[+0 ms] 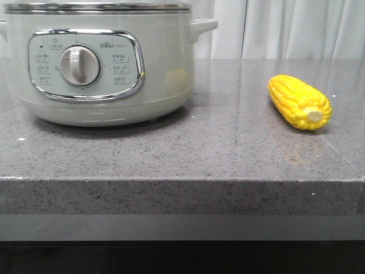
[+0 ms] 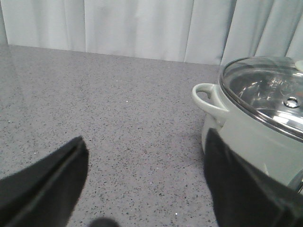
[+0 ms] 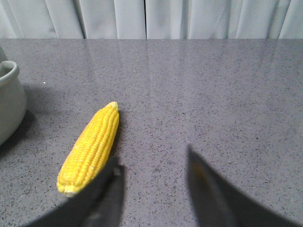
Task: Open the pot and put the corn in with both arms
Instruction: 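Grasp the glass lid knob with the left gripper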
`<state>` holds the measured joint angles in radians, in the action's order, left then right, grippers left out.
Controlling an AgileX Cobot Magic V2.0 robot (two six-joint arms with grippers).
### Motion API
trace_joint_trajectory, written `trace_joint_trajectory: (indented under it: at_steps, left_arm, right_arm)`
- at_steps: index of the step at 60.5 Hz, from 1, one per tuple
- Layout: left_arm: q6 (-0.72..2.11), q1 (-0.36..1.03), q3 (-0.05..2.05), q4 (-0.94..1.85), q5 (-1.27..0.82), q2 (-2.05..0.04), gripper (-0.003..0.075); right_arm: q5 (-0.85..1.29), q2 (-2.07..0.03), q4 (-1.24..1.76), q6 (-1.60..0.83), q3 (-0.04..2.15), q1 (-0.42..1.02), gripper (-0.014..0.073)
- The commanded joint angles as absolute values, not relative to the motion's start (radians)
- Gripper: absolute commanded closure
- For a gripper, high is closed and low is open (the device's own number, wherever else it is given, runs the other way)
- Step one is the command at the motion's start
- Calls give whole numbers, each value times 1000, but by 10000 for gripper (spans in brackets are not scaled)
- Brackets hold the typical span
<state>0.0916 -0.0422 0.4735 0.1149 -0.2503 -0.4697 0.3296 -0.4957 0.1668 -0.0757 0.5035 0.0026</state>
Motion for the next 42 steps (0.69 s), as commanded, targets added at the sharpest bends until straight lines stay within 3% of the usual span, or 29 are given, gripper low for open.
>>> trace_joint_trajectory:
  at_steps: [1, 13, 27, 42]
  left_arm:
    - [86, -44, 511, 132, -156, -480, 114]
    - [97, -43, 605, 165, -262, -544, 122]
    - [134, 8, 959, 166, -533, -821, 122]
    - [134, 184, 1369, 166, -720, -1173, 122]
  right_arm:
    - [245, -506, 159, -88, 541, -2, 34]
    - [245, -506, 159, -88, 541, -2, -8]
    - [245, -506, 159, -88, 541, -2, -8]
    - [245, -506, 159, -88, 541, -2, -8]
